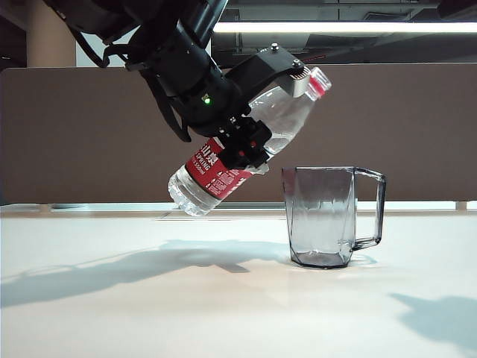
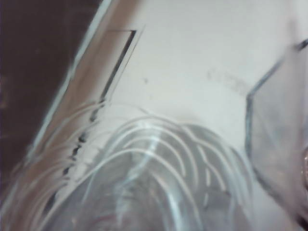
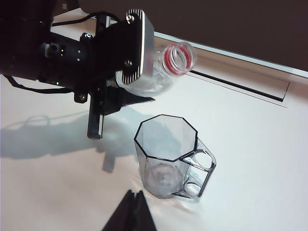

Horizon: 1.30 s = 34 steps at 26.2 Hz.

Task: Pick up the mineral water bottle with the left hand on the table and pour water into the mug until it's half full.

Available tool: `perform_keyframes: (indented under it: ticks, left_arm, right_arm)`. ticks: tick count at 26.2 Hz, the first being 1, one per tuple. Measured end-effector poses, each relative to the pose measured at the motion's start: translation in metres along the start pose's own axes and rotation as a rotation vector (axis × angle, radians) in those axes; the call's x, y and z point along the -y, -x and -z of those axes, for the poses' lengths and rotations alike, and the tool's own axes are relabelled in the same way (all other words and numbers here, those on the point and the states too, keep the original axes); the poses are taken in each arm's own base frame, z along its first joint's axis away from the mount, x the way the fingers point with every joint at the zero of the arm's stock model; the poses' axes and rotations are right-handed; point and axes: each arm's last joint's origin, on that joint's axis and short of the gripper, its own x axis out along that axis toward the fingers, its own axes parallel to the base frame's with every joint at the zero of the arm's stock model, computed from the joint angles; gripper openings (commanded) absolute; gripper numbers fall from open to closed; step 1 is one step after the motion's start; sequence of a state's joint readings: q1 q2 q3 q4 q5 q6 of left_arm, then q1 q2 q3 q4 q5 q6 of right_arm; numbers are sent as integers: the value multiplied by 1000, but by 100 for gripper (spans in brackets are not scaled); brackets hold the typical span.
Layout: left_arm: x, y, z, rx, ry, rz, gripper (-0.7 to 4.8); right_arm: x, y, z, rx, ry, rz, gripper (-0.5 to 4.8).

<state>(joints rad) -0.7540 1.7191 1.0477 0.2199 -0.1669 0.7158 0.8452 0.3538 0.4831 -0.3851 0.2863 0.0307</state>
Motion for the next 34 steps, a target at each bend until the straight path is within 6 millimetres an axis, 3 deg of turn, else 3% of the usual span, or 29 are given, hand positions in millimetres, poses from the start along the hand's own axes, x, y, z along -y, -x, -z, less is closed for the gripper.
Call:
perform_keyframes:
  ticks: [34]
  left_arm:
    - [0, 0, 3, -90, -302, -44, 171]
  right_arm:
    - [0, 0, 0, 0, 0, 0, -2]
